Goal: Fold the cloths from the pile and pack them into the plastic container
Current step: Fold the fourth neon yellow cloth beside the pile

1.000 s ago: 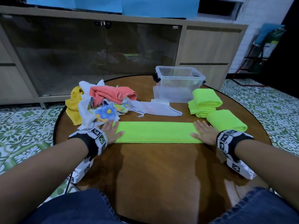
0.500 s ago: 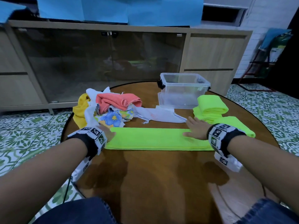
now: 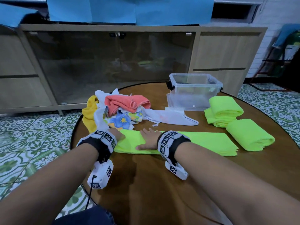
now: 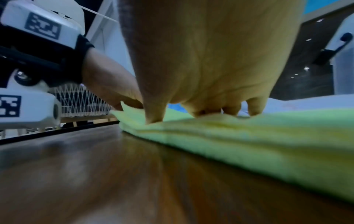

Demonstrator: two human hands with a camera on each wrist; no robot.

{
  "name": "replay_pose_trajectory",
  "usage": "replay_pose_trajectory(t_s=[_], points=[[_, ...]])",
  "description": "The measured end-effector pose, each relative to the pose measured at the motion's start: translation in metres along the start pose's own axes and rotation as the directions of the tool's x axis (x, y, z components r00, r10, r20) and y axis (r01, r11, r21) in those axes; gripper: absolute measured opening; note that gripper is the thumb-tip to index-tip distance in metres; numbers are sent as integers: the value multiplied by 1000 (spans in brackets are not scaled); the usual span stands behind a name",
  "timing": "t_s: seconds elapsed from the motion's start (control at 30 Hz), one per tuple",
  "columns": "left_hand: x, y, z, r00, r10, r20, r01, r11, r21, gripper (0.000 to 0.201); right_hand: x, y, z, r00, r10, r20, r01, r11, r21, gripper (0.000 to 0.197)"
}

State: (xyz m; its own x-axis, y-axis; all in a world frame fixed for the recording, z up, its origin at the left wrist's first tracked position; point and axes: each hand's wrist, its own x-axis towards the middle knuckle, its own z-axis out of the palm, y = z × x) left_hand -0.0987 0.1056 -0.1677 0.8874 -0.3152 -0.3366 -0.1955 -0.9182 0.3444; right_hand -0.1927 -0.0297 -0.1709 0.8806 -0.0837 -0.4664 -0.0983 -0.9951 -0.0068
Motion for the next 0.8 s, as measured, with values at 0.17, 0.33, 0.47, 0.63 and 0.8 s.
replay_pose_trajectory(t_s=[0.17, 0.33, 0.47, 0.63, 0.8], points=[[-10, 11, 10, 995, 14, -100, -26, 993, -116, 34, -2, 10, 7, 999, -29, -22, 31, 998, 50, 86], [-16, 13, 20, 978, 106, -180, -140, 972, -187, 37, -4, 10, 7, 999, -31, -26, 32, 999, 41, 88], [-14, 11, 16, 974, 132, -183, -153, 982, -110, 41, -7, 16, 8, 1000, -9, -30, 11, 998, 63, 88], [-10, 7, 15, 982, 104, -155, -109, 994, -22, 45, -17, 38, 15, 997, 71, -13, -69, 994, 85, 91], [-15, 8, 12, 976, 157, -154, -169, 983, -67, 55, -19, 39, 15, 997, 81, -5, -81, 994, 77, 91]])
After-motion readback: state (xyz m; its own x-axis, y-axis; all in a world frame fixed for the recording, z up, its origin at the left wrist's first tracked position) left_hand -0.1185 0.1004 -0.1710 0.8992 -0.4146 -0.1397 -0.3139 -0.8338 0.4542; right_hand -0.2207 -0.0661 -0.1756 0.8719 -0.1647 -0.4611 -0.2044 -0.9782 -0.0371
